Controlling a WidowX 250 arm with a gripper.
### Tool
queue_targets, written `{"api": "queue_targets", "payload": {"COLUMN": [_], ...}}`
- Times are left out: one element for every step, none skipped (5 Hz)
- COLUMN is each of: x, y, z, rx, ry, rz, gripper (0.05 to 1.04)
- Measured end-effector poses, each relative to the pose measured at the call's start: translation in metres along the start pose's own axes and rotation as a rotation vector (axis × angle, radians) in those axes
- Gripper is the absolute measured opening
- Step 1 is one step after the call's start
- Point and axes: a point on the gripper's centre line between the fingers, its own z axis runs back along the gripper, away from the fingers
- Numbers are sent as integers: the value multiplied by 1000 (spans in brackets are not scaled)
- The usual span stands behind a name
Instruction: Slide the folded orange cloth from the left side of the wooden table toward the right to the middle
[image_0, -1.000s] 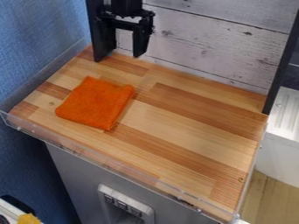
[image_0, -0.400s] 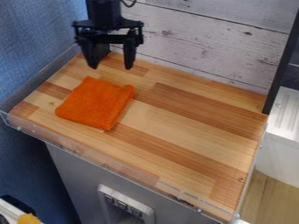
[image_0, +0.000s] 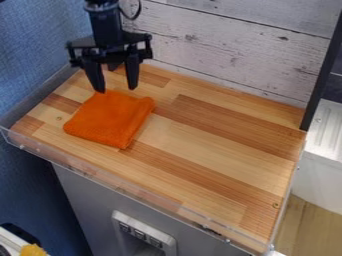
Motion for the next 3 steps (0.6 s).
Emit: {"api": "queue_targets", "payload": {"x": [3,5,9], "y": [4,7,11], "z": [-7,-20,-34], "rx": [1,23,46], "ry": [-27,-10,0], "rz": [67,105,129], "gripper": [365,153,66]}}
